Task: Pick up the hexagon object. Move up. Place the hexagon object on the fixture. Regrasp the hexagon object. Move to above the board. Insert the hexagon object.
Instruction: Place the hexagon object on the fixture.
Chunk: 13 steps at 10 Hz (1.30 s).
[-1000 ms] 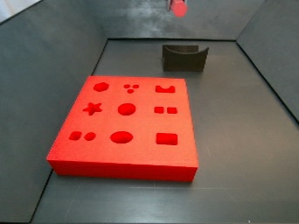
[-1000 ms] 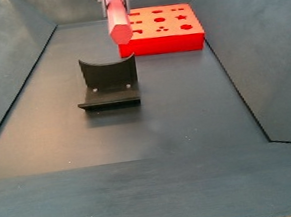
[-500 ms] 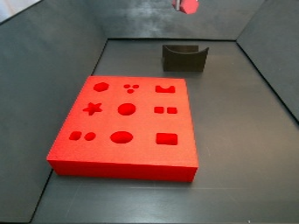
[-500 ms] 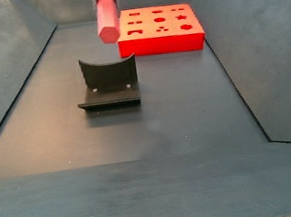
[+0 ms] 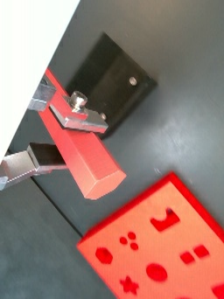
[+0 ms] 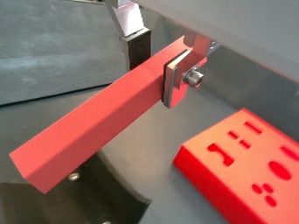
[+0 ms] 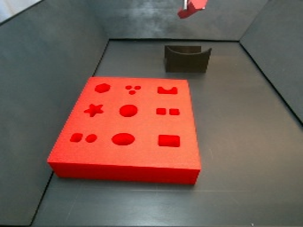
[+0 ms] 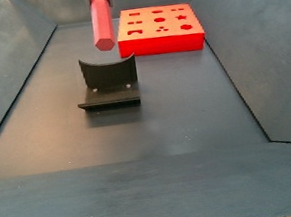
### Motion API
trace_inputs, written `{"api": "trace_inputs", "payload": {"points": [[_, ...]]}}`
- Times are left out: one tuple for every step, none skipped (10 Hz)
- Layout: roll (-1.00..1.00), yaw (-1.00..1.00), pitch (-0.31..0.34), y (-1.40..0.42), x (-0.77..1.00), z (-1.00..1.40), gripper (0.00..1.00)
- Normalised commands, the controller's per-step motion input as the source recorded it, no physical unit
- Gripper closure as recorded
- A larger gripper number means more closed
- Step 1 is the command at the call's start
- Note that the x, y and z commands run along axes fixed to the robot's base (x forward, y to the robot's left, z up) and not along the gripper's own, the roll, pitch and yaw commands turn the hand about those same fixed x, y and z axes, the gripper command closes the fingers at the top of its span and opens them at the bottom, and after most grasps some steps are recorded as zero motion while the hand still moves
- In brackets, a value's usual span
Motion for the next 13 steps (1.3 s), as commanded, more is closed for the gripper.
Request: {"api": "trace_inputs", "payload": {"points": [[-1.00, -0.13, 0.125, 0.03, 0.07, -0.01, 1.00], [-1.00, -0.15, 0.132, 0.04, 0.09, -0.02, 1.00], [-1.00, -0.16, 0.134, 0.04, 0.09, -0.02, 1.00], [-1.00, -0.18, 0.133, 0.04, 0.09, -0.02, 1.00], [-1.00, -0.21, 0.126, 0.04, 0.08, -0.02, 1.00], [-0.94, -0.24, 0.103, 0.04, 0.08, -0.02, 1.00], [-0.76, -0.23, 0.071, 0.04, 0.08, -0.02, 1.00], [-0.58, -0.21, 0.040, 0.05, 0.08, -0.02, 1.00], [-0.40, -0.19, 0.011, 0.05, 0.08, -0.02, 1.00], [-0.24, -0.16, -0.022, 0.03, 0.07, -0.01, 1.00], [-0.22, -0.28, -0.081, 0.13, 0.09, -1.00, 1.00], [-0.21, -0.25, -0.093, 0.13, 0.10, -1.00, 1.00], [-0.19, -0.20, -0.111, 0.12, 0.12, -1.00, 1.00]]}}
